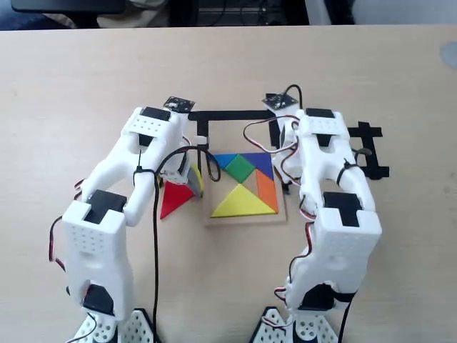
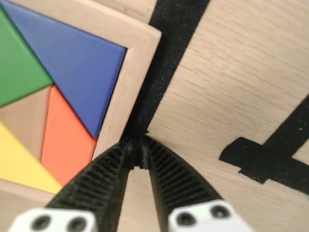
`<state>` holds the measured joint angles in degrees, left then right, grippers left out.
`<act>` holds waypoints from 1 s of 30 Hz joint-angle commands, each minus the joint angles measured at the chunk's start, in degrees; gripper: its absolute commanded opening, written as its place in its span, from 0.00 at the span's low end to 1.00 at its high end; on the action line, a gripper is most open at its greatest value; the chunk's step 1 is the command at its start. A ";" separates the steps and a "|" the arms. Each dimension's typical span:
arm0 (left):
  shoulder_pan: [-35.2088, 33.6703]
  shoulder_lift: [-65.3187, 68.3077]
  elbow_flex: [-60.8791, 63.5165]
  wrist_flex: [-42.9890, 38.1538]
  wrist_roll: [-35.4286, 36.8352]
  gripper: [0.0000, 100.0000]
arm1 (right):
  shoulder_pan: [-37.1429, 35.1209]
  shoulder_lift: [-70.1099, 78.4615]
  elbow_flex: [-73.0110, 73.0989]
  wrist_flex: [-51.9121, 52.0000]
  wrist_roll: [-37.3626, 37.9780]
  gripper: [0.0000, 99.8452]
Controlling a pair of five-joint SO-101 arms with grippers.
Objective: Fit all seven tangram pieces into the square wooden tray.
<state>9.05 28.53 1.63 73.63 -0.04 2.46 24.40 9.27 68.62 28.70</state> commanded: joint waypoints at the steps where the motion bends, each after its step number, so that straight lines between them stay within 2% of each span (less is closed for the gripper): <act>1: 0.57 -1.58 -0.31 -1.23 1.58 0.36 | -1.58 -0.13 1.01 0.79 0.70 0.01; 9: 1.45 -1.49 -0.31 -1.49 1.58 0.35 | -1.58 -0.13 1.01 0.79 0.70 0.01; 14: 2.86 -1.49 -0.13 -1.49 1.49 0.28 | -1.67 -0.13 1.01 0.79 0.70 0.01; 26: 4.97 -1.49 0.13 -1.41 1.49 0.27 | -1.67 -0.13 1.01 0.79 0.70 0.01; 30: 4.97 -2.11 -0.31 -1.41 1.49 0.21 | -1.67 -0.13 1.01 0.79 0.70 0.01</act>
<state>11.87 27.82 1.63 73.10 1.10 2.46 24.40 9.27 68.62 28.70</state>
